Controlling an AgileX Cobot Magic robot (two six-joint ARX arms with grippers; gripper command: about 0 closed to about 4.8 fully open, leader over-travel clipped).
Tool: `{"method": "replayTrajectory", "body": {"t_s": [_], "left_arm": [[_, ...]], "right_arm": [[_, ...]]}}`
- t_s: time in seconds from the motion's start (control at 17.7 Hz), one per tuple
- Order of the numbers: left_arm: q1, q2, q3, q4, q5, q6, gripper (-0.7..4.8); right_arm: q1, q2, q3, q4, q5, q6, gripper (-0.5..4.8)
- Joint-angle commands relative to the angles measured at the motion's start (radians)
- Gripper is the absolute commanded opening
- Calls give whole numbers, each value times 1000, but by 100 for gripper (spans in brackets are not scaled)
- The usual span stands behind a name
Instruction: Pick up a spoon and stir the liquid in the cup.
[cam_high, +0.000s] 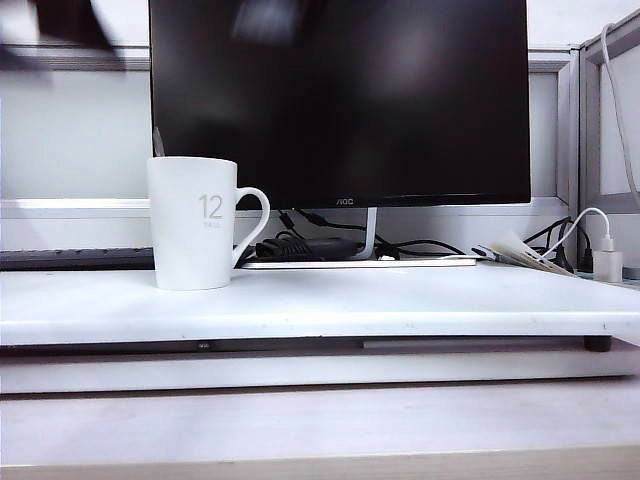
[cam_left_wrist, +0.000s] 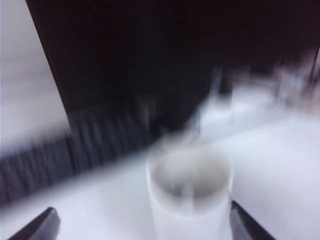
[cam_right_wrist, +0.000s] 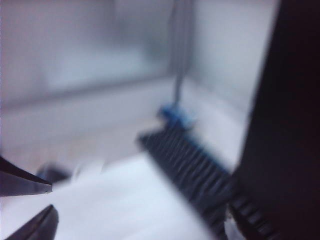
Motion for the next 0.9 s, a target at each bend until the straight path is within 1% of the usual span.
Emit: {"method": "replayTrajectory", "body": {"t_s": [0.06,0.11,0.23,0.28,0.4,0.51,0.57,0.62,0.68,0.73,0.79,0.9], "left_arm": [[1,-130,8,40,-3,0,479],[1,-214,8,6,2,-4,479],[1,-388,8,-95,3,-8,479],[1,-491,8,-162,-9,-8,479],[1,-708,8,-307,-44,-7,479],[1,-815,8,-377,-45,-6,479],[1,-842,8,-418,-44,-8,479],[1,-848,8,-514,-39,-51,479],[1,-847,6,-565,-35,-137,479],[1,-845,0,-618,-36,-219,479],[1,-845,-10,-649,-36,-225,479],[1,-845,-82,-647,-37,-225,479]], "right_arm": [[-43,-177,6,-118,50,0,431],[-74,-265,6,-220,77,0,431],[-140,-421,5,-414,96,-16,431],[-171,-494,5,-508,98,-48,431],[-252,-683,4,-747,157,-115,431],[-311,-832,-21,-870,167,-121,431],[-325,-906,-64,-898,170,-121,431],[-328,-1038,-175,-923,174,-120,430],[-328,-1123,-259,-921,175,-119,430],[-328,-1230,-385,-892,174,-105,427],[-328,-1300,-478,-861,174,-74,427],[-327,-1505,-805,-698,193,49,427]]}}
